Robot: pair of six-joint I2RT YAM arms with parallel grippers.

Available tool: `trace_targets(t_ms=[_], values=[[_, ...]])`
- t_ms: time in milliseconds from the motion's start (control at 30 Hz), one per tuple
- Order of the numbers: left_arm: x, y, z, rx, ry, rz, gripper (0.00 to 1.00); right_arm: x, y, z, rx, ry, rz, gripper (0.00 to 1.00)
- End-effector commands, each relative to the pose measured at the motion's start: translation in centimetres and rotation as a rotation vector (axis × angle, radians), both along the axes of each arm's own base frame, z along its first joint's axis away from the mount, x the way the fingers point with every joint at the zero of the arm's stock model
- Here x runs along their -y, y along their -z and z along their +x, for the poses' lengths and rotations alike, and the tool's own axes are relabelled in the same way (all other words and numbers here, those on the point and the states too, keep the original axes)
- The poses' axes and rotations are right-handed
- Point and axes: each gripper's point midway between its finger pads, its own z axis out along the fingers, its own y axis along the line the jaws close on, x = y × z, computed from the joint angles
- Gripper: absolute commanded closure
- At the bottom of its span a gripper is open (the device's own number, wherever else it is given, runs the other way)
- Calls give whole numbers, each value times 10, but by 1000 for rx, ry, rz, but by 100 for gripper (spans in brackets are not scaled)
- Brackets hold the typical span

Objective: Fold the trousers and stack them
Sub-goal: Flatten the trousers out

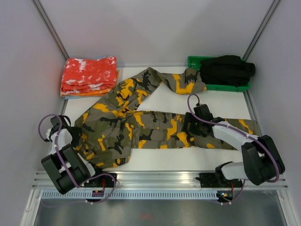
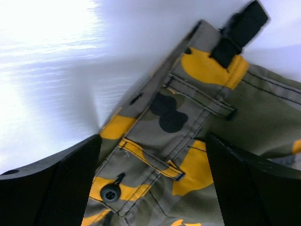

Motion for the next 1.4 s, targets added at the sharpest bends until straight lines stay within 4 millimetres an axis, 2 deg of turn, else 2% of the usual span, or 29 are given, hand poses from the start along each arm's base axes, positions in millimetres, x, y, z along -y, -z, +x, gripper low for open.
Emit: trace_targets(t_ms=[0, 133, 167, 233, 267, 300, 367, 400, 467, 500, 567, 600, 633, 667, 833, 933, 967, 1033, 1067, 1133, 1167, 1267, 1300, 1333, 1367], values=[[2, 6, 22, 105, 80, -7, 4, 2, -9, -5, -11, 14, 3, 7], [2, 3, 35, 171, 157, 15, 25, 10, -10, -10, -18, 30, -32, 7], [2, 0, 38, 184, 174, 21, 45, 12, -8, -12, -20, 35, -38, 7], [-2, -7, 43, 201, 211, 48, 67, 14, -7, -14, -20, 43, -42, 7], [-4, -11, 44, 202, 230, 69, 89, 15, -6, -15, -22, 44, -45, 7], [-9, -20, 48, 210, 238, 92, 97, 15, -5, -16, -25, 47, -45, 7], [-11, -33, 49, 208, 270, 118, 98, 15, -4, -17, -31, 49, -48, 7], [-17, -57, 59, 256, 287, 164, 98, 16, -4, -17, -31, 49, -46, 7], [-23, -84, 67, 298, 329, 226, 98, 15, -5, -16, -28, 53, -42, 7], [-31, -109, 77, 342, 340, 279, 98, 15, -5, -16, -24, 53, -39, 7], [-34, -138, 84, 382, 387, 343, 98, 14, -8, -14, -16, 53, -39, 7], [-38, -162, 93, 420, 408, 385, 98, 16, -9, -13, -13, 57, -47, 7], [-42, -169, 98, 427, 421, 404, 98, 16, -11, -11, -5, 58, -53, 7], [-46, -187, 105, 446, 452, 441, 98, 19, -12, -11, -6, 60, -64, 7], [-46, -208, 124, 496, 536, 460, 98, 28, -20, -10, 22, 83, -96, 7], [-38, -225, 144, 586, 638, 486, 98, 29, -22, -12, 32, 87, -95, 7], [-41, -232, 153, 597, 667, 495, 98, 29, -22, -13, 30, 88, -94, 7], [-38, -235, 167, 617, 734, 472, 98, 29, -22, -13, 27, 85, -97, 7], [-41, -226, 176, 602, 757, 448, 98, 30, -21, -14, 22, 81, -102, 7], [-42, -235, 190, 617, 789, 446, 98, 33, -19, -16, 14, 91, -116, 7], [-45, -245, 197, 631, 798, 461, 98, 34, -19, -16, 13, 97, -120, 7], [-45, -240, 217, 575, 825, 483, 98, 34, -14, -22, -10, 110, -110, 7], [-48, -244, 225, 553, 821, 499, 96, 33, -15, -23, -12, 110, -98, 7], [-44, -236, 223, 500, 813, 478, 76, 32, -16, -25, -12, 112, -92, 6], [-44, -237, 222, 493, 802, 467, 63, 33, -19, -26, -5, 110, -88, 6]])
